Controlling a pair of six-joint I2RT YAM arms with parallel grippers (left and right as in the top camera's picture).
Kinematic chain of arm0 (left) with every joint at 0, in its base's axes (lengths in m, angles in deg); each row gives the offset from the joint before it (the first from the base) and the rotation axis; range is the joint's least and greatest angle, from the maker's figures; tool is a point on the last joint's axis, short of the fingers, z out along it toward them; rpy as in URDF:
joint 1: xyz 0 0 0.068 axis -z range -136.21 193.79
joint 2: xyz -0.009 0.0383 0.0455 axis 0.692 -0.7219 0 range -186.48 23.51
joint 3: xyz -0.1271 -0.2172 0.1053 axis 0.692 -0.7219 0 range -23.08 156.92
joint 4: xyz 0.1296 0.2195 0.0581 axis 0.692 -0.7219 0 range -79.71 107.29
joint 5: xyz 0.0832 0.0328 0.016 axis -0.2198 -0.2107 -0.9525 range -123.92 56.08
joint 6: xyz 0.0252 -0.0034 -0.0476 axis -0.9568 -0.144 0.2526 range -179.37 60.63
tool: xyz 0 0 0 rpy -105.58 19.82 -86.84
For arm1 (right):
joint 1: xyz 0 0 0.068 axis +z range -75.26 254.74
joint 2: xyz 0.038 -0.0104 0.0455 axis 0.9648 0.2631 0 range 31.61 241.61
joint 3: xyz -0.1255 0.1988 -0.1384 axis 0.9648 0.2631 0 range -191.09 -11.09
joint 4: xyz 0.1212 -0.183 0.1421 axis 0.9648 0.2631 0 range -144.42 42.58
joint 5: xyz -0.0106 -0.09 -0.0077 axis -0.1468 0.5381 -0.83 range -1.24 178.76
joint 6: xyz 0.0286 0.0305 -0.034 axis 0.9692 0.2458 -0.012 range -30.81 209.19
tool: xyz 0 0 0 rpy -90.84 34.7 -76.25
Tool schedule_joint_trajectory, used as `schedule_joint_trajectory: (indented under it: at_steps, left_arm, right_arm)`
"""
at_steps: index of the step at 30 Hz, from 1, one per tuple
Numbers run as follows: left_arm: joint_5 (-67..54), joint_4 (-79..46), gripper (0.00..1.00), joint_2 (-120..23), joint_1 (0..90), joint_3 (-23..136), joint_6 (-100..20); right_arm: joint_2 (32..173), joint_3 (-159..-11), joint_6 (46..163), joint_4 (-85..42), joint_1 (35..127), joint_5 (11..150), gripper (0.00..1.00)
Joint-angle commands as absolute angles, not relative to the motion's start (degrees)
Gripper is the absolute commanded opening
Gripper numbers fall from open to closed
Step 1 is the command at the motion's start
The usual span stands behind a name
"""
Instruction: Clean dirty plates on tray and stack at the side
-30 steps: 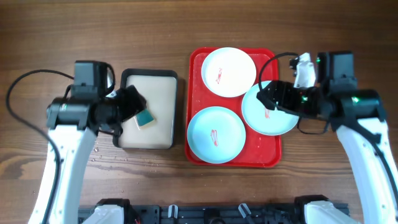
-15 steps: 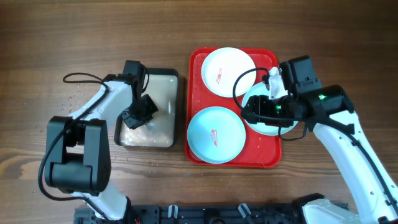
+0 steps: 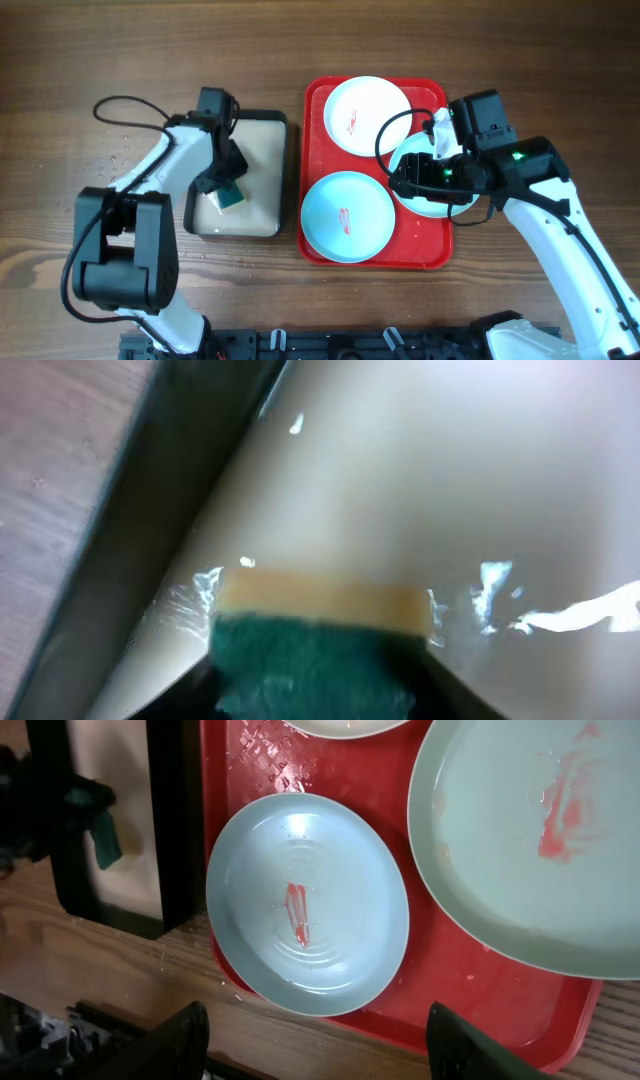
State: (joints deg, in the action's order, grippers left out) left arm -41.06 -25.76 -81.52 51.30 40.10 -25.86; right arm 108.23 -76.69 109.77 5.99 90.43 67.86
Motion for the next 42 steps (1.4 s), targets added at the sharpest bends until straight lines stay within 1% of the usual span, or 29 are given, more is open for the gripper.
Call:
schedule_joint_trajectory:
  at_steps: [1,3,4,5,6,10,11,12,14,15,17,20,21,22,23,26,30,32,33,34,35,36,38,39,41,42]
  left_arm:
    - [-40.9,-22.7,0.04,-80.8,51.4,37.4,-26.1]
    - [-36.5,-24.0,0.04,-80.3,51.4,39.5,-28.0]
    - [-32.6,-24.6,0.04,-79.9,51.5,41.3,-31.9]
    - [-30.5,-25.3,0.08,-79.6,51.4,42.7,-33.8]
    - [-29.6,-27.4,0.24,-79.1,51.4,45.0,-34.2]
    - [-28.1,-32.7,0.67,-78.4,51.4,47.0,-35.2]
    - [-28.1,-35.2,0.68,-78.4,51.4,47.0,-35.2]
    - [-28.1,-36.6,0.68,-78.5,51.5,46.9,-35.0]
    - [-28.2,-36.9,0.58,-78.5,51.7,45.8,-34.9]
    - [-28.4,-36.0,0.55,-78.5,52.0,45.0,-34.9]
    - [-30.0,-31.6,0.51,-78.6,52.6,41.8,-34.1]
    - [-33.8,-24.1,0.38,-78.7,53.4,36.8,-31.5]
    - [-33.8,-22.0,0.27,-78.9,53.4,35.6,-31.5]
    - [-33.8,-20.9,0.11,-78.9,53.4,35.0,-31.5]
    - [-33.8,-20.6,0.04,-78.9,53.4,35.1,-31.5]
    - [-31.2,-23.4,0.04,-78.1,53.4,37.7,-31.5]
    - [-27.3,-33.1,0.04,-75.4,53.4,47.2,-32.2]
    - [-26.4,-38.5,0.04,-73.6,53.4,52.3,-32.2]
    - [-26.2,-40.2,0.04,-72.8,53.4,53.7,-32.4]
    - [-25.9,-41.4,0.04,-72.2,53.4,54.7,-32.4]
    - [-25.3,-42.2,0.04,-71.5,53.4,55.0,-32.4]
    - [-24.3,-42.9,0.04,-70.7,53.4,55.0,-32.4]
    - [-22.6,-44.2,0.04,-70.3,53.4,55.0,-33.1]
    - [-21.4,-44.8,0.04,-70.3,53.4,55.0,-33.9]
    - [-20.4,-45.5,0.04,-70.3,53.7,55.0,-33.9]
    - [-20.4,-45.6,0.04,-70.3,54.1,55.0,-33.9]
  right_arm:
    - [108.6,-76.3,110.9,5.9,90.7,68.5,0.70]
    - [108.6,-76.3,110.9,5.9,90.7,68.5,0.70]
    - [108.6,-76.3,110.9,5.8,90.7,68.5,0.70]
    - [108.6,-76.3,110.8,5.6,90.7,68.6,0.70]
    - [108.6,-76.3,110.2,5.4,90.7,70.3,0.72]
    - [108.7,-76.2,108.7,8.7,90.7,72.1,0.74]
    - [108.7,-76.1,108.5,9.6,90.7,72.1,0.74]
    - [108.7,-75.7,108.5,9.9,90.7,71.8,0.74]
    - [108.7,-72.8,108.7,9.4,90.7,71.7,0.73]
    - [108.7,-71.2,108.6,8.6,90.7,70.9,0.72]
    - [108.7,-67.2,107.3,5.4,90.7,67.8,0.70]
    - [108.7,-62.8,107.2,1.4,90.7,65.1,0.69]
    - [108.7,-61.9,107.0,0.4,90.7,64.6,0.68]
    - [108.7,-61.3,105.6,-0.5,90.7,64.4,0.67]
    - [108.7,-61.2,104.2,-0.8,90.7,64.2,0.67]
    - [108.7,-61.2,104.3,-1.2,90.8,64.4,0.62]
    - [111.2,-61.2,106.6,-2.7,93.8,67.0,0.56]
    - [114.5,-61.2,109.2,-4.8,96.3,69.7,0.55]
    - [116.5,-61.2,112.1,-5.8,97.3,73.0,0.52]
    - [118.3,-61.2,114.2,-6.4,97.8,76.1,0.46]
    - [120.8,-61.2,116.5,-7.6,98.1,80.4,0.45]
    - [123.0,-61.2,116.3,-9.7,98.0,81.3,0.44]
    - [126.0,-61.2,115.9,-13.1,98.0,78.7,0.43]
    - [127.1,-61.2,115.8,-14.4,98.0,77.9,0.40]
    - [129.0,-61.2,116.0,-16.5,98.0,77.1,0.26]
    - [129.4,-61.2,116.3,-17.1,98.0,77.1,0.17]
